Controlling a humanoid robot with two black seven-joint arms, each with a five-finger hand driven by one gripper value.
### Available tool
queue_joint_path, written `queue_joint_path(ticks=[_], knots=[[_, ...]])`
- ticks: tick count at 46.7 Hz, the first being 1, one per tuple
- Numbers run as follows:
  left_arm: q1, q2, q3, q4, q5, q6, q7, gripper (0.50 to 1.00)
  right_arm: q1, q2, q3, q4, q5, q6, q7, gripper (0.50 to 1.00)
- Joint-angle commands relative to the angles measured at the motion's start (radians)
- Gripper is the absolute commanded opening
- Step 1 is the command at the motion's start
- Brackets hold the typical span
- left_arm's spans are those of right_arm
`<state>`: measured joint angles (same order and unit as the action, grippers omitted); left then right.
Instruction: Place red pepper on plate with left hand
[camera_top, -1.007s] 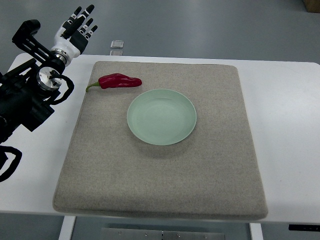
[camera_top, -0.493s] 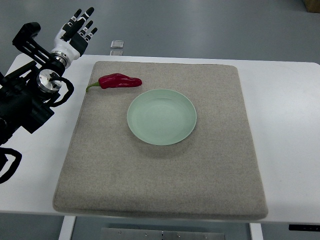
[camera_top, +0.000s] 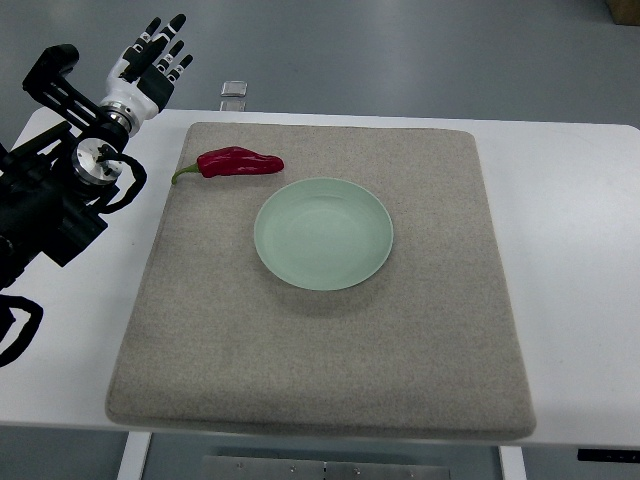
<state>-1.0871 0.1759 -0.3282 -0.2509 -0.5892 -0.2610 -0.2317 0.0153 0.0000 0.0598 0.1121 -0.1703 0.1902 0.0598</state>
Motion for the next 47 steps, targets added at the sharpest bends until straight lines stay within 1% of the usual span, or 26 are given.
queue_joint_path(ticks=[1, 47], knots=[[0.001, 0.001, 0.0, -0.001, 0.0, 0.0, 0.0, 0.994, 0.0, 0.0, 0.0, 0.0, 0.0, 0.0, 0.0, 0.932], [-0.011, 0.011, -0.002, -0.007, 0.003, -0.004, 0.0, 0.994, 0.0, 0.0, 0.0, 0.0, 0.0, 0.0, 0.0, 0.932]])
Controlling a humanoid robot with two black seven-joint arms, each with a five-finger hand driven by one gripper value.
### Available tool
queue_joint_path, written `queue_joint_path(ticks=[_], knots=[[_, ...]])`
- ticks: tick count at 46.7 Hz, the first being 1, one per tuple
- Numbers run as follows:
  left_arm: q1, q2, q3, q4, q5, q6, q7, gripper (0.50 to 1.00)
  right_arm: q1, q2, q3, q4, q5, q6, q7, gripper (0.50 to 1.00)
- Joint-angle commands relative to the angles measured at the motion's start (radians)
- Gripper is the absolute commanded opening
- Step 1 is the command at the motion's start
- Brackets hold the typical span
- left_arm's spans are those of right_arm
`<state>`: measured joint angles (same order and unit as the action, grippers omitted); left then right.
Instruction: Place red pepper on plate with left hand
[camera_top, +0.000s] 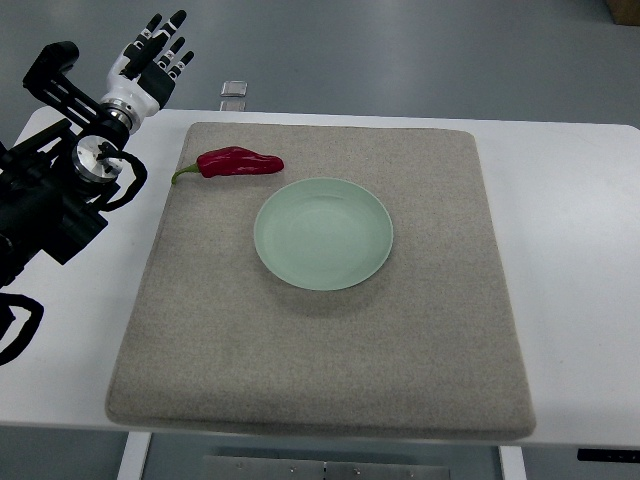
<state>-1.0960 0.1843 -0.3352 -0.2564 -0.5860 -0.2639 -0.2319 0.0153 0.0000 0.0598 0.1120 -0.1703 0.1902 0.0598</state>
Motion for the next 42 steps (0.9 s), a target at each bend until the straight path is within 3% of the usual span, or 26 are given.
queue_joint_path(ticks=[1, 31, 42], knots=[[-0.002, 0.004, 0.008, -0.003, 0.003, 0.0, 0.0, 0.992, 0.0, 0.0, 0.0, 0.0, 0.0, 0.0, 0.0, 0.932], [-0.038, 0.032, 0.019, -0.089, 0.353, 0.017, 0.025, 0.984, 0.0, 0.0, 0.0, 0.0, 0.0, 0.0, 0.0, 0.932], [-0.054, 0.052, 0.024, -0.089, 0.638, 0.017, 0.031, 0.984, 0.0, 0.0, 0.0, 0.0, 0.0, 0.0, 0.0, 0.932]])
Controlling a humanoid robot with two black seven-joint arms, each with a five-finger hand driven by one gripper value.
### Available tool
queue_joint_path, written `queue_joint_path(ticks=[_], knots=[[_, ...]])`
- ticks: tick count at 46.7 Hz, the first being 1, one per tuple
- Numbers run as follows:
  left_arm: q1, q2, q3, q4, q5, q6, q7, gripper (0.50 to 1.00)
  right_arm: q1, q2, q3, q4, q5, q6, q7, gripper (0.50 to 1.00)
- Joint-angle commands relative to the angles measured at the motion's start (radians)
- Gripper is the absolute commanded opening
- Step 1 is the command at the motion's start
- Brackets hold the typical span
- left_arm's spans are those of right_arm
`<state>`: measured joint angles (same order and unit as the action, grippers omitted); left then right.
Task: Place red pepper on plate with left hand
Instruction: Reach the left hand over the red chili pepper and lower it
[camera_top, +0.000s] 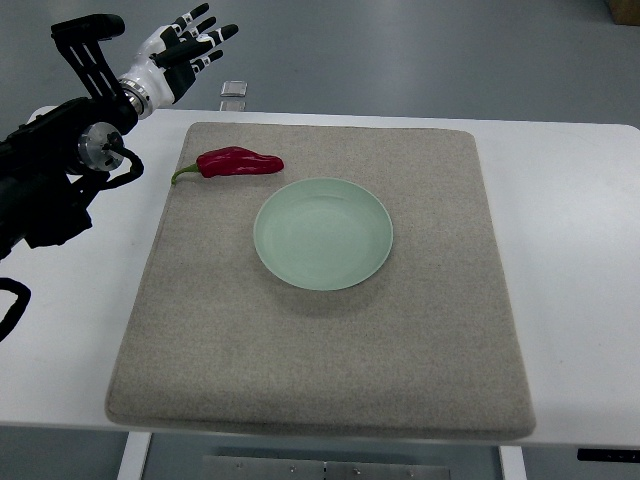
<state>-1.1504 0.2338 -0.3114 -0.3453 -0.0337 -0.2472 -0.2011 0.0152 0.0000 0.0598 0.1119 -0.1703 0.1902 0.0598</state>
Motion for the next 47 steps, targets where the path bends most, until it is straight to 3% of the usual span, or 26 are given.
queue_joint_path(ticks=[1, 19, 32, 47], knots=[[0.0, 0.004, 0.002, 0.0, 0.113, 0.0, 0.002, 0.984, 0.0, 0.0, 0.0, 0.0, 0.0, 0.0, 0.0, 0.932], [-0.032, 0.059, 0.075, -0.083, 0.547, -0.017, 0.003, 0.984, 0.0, 0.0, 0.0, 0.0, 0.0, 0.0, 0.0, 0.932], [-0.089, 0.137, 0.251, -0.233, 0.695, -0.018, 0.003, 0.984, 0.0, 0.0, 0.0, 0.0, 0.0, 0.0, 0.0, 0.932], [-0.1, 0.139, 0.337, -0.222, 0.893, -0.007, 0.002, 0.981, 0.0, 0.0, 0.0, 0.0, 0.0, 0.0, 0.0, 0.932]])
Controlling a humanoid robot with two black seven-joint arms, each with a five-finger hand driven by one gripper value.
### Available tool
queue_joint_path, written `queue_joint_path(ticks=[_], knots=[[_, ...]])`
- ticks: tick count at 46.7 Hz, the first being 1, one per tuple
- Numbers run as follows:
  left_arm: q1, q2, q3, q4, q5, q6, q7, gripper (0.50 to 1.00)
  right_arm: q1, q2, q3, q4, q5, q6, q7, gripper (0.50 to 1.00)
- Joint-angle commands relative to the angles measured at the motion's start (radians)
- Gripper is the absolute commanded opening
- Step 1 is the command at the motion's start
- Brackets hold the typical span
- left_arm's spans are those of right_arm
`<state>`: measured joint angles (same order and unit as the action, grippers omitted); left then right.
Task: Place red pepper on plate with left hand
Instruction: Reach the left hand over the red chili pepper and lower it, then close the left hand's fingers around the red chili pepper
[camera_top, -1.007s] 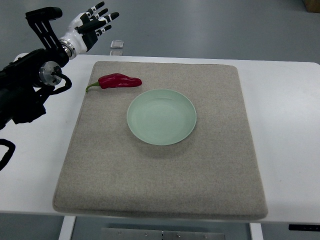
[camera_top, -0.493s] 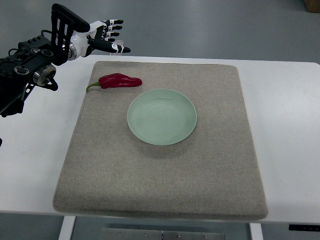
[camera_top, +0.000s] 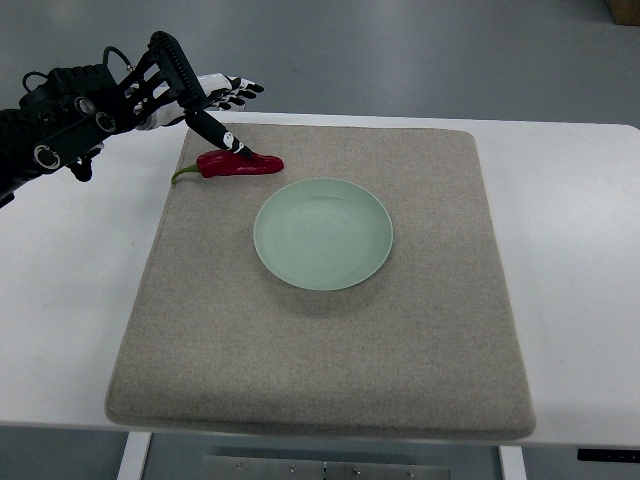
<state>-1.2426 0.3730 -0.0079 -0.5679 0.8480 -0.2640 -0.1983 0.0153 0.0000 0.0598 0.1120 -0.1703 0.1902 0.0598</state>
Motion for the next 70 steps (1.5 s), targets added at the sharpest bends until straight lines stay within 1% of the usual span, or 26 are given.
queue_joint_path(ticks=[1, 7, 12, 18, 23, 35, 44, 52, 61, 64, 68, 70], knots=[[-0.012, 0.0, 0.049, 0.0, 0.011, 0.011, -0.001, 0.981, 0.0, 0.0, 0.0, 0.0, 0.0, 0.0, 0.0, 0.932], [-0.026, 0.0, 0.109, 0.0, 0.013, 0.019, -0.001, 0.973, 0.0, 0.0, 0.0, 0.0, 0.0, 0.0, 0.0, 0.932], [-0.028, -0.009, 0.115, 0.011, 0.014, 0.029, -0.001, 0.973, 0.0, 0.0, 0.0, 0.0, 0.0, 0.0, 0.0, 0.932], [-0.026, -0.02, 0.114, 0.028, 0.013, 0.034, -0.001, 0.988, 0.0, 0.0, 0.0, 0.0, 0.0, 0.0, 0.0, 0.932], [-0.018, -0.037, 0.117, 0.029, 0.014, 0.055, -0.001, 0.988, 0.0, 0.0, 0.0, 0.0, 0.0, 0.0, 0.0, 0.932], [-0.024, -0.059, 0.204, 0.031, 0.016, 0.06, -0.007, 0.981, 0.0, 0.0, 0.0, 0.0, 0.0, 0.0, 0.0, 0.932], [-0.024, -0.065, 0.203, 0.036, 0.06, 0.066, -0.024, 0.981, 0.0, 0.0, 0.0, 0.0, 0.0, 0.0, 0.0, 0.932], [-0.021, -0.063, 0.204, 0.036, 0.063, 0.121, -0.066, 0.99, 0.0, 0.0, 0.0, 0.0, 0.0, 0.0, 0.0, 0.932], [-0.017, -0.063, 0.207, 0.033, 0.077, 0.117, -0.067, 0.969, 0.0, 0.0, 0.0, 0.0, 0.0, 0.0, 0.0, 0.932], [-0.014, -0.065, 0.209, 0.034, 0.08, 0.117, -0.067, 0.945, 0.0, 0.0, 0.0, 0.0, 0.0, 0.0, 0.0, 0.932], [-0.014, -0.065, 0.209, 0.033, 0.086, 0.114, -0.067, 0.939, 0.0, 0.0, 0.0, 0.0, 0.0, 0.0, 0.0, 0.932], [-0.014, -0.065, 0.209, 0.033, 0.089, 0.111, -0.067, 0.926, 0.0, 0.0, 0.0, 0.0, 0.0, 0.0, 0.0, 0.932]])
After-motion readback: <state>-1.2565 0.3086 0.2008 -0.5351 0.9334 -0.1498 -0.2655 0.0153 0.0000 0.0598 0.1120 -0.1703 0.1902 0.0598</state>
